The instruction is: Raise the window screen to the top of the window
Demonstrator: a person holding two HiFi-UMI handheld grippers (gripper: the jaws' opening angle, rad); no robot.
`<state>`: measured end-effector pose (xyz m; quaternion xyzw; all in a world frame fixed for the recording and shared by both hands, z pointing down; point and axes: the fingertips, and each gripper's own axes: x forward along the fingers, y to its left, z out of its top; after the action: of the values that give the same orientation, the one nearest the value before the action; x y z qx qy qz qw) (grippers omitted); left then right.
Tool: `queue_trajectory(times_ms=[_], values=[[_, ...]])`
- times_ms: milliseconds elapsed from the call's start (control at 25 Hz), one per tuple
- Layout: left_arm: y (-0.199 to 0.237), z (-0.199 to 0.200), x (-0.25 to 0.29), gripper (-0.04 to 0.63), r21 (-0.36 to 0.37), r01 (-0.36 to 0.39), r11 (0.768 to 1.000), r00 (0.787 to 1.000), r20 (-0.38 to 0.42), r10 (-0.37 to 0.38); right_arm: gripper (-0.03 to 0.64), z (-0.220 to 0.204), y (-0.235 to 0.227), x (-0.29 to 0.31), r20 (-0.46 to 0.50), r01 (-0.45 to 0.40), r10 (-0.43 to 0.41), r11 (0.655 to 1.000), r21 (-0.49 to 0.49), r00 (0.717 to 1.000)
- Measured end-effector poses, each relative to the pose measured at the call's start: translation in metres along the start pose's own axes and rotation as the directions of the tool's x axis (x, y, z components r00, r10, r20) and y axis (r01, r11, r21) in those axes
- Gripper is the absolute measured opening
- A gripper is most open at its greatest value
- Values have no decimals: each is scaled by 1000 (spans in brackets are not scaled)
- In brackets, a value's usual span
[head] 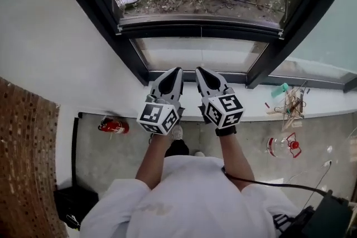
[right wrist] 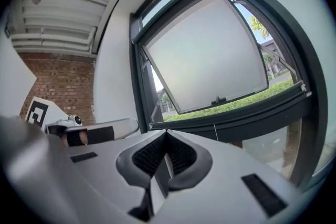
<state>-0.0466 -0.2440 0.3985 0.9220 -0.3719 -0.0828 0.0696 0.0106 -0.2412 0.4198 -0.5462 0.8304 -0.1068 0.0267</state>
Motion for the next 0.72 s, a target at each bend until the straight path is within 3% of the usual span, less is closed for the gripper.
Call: queue_trajectory(times_ms=[200,320,520,720], values=[[52,22,61,-6,8,59,998,998,20,-59,0,15,-34,58,-7,77,-77,997,-12,997],[82,22,81,-8,32,79,996,997,-6,-79,0,24,-55,90,6,138,-138,990,0,990],[107,9,110,-6,-12,121,993,992,-36,-121,0,4,-65,126,-34,189,-189,982,1,981],[119,-13,141,-8,159,127,979,986,-129,-106,0,-31,-73,145,-93,156,-149,986,63,984]])
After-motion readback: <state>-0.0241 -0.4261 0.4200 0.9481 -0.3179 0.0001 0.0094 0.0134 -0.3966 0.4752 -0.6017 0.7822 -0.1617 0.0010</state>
